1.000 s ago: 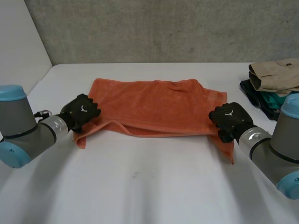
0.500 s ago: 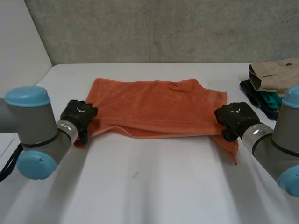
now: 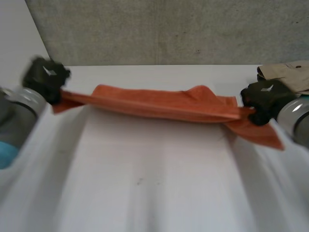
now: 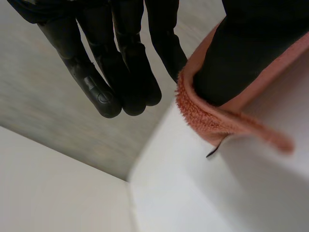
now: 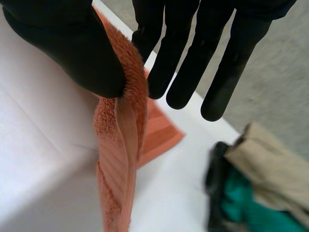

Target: Fold the laundry.

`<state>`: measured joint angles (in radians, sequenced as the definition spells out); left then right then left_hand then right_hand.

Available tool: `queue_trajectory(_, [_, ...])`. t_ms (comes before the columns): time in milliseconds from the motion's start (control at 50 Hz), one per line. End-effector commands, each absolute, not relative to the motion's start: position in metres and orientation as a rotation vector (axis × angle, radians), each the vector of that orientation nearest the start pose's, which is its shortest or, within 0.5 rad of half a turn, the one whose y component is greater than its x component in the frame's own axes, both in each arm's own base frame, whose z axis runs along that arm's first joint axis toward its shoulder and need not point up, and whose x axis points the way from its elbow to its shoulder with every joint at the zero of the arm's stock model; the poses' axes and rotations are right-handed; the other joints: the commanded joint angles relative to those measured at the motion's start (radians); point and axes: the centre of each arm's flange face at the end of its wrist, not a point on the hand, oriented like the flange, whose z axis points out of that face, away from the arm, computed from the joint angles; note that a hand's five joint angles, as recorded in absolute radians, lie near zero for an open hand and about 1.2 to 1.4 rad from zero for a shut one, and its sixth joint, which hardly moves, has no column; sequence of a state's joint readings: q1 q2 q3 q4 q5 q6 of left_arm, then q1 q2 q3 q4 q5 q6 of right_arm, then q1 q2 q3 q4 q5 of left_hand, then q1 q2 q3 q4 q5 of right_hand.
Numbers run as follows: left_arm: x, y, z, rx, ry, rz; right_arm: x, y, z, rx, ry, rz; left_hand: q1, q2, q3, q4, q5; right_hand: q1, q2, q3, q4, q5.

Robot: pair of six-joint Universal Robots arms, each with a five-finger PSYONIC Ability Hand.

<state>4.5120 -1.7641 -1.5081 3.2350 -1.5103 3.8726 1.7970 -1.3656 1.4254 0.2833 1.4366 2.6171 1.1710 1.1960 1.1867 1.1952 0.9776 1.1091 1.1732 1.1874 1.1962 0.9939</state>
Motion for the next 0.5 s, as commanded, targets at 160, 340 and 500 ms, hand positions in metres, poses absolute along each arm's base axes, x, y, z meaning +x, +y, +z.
queue_trajectory(160, [-0.189, -0.296, 0.329, 0.998, 1.859, -1.877, 0.202, -0.286, 0.311, -1.486, 2.532, -1.609, 0.225, 0.2, 0.21, 0.201, 0.244, 0.287, 0.223, 0.209, 0.2, 0.228])
queue_trajectory(340, [-0.215, -0.379, 0.28, 1.054, 1.832, -1.796, 0.231, -0.337, 0.277, -1.545, 2.509, -1.719, 0.225, 0.2, 0.21, 0.201, 0.244, 0.287, 0.223, 0.209, 0.2, 0.228])
queue_trajectory(500, [-0.22, -0.402, 0.417, 0.514, 1.317, -2.493, 0.241, -0.393, 0.375, -0.857, 1.938, -2.757, 0.225, 0.2, 0.21, 0.201, 0.244, 0.287, 0.223, 0.209, 0.2, 0.228])
